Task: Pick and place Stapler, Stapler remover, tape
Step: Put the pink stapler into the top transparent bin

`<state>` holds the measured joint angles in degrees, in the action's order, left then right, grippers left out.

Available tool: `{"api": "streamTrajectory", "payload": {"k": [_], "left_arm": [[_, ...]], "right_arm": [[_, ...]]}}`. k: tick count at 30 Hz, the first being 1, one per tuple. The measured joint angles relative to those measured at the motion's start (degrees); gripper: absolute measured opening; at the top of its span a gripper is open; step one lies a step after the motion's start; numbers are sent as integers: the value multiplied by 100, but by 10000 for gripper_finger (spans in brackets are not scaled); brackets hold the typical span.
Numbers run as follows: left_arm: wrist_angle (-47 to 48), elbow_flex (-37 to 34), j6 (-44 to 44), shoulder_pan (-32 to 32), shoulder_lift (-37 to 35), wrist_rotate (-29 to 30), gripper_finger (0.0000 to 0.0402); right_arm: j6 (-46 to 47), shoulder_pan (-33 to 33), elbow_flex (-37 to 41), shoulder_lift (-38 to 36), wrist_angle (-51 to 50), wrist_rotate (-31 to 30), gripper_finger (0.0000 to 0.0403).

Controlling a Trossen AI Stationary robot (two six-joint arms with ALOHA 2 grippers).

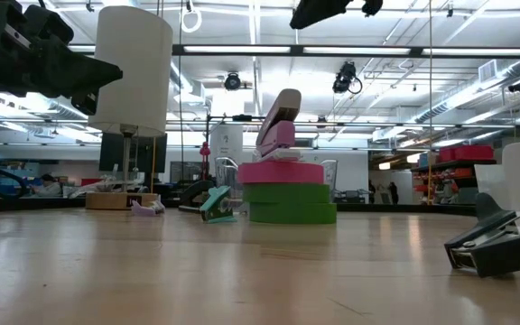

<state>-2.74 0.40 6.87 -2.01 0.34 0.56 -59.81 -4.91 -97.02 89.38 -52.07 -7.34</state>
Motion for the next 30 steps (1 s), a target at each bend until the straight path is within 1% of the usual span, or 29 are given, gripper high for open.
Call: {"api": "streamTrajectory", "payload": {"k": [2,5,7,10,14,20,24,30], "left_arm": [[0,-2,0,1,2,1,30],[0,0,0,0,0,2,30],[0,0,0,-1,2,0,30],[0,-2,0,1,2,2,30],[0,-2,0,-1,2,0,30],[0,-2,0,0,2,1,30],[0,-1,0,1,0,1,30],[0,0,0,1,2,0,30]], "right_arm": [[-290,0,3,0,-22,159,57],[-441,2,5,0,-37,219,84],[-777,2,7,0,-37,250,102],[-1185,0,8,0,-36,485,133],[-1268,0,12,0,-35,612,179],[-1155,2,14,14,-33,1111,241],[-920,2,22,203,-80,1341,262],[-965,2,23,511,-209,1384,267]]}}
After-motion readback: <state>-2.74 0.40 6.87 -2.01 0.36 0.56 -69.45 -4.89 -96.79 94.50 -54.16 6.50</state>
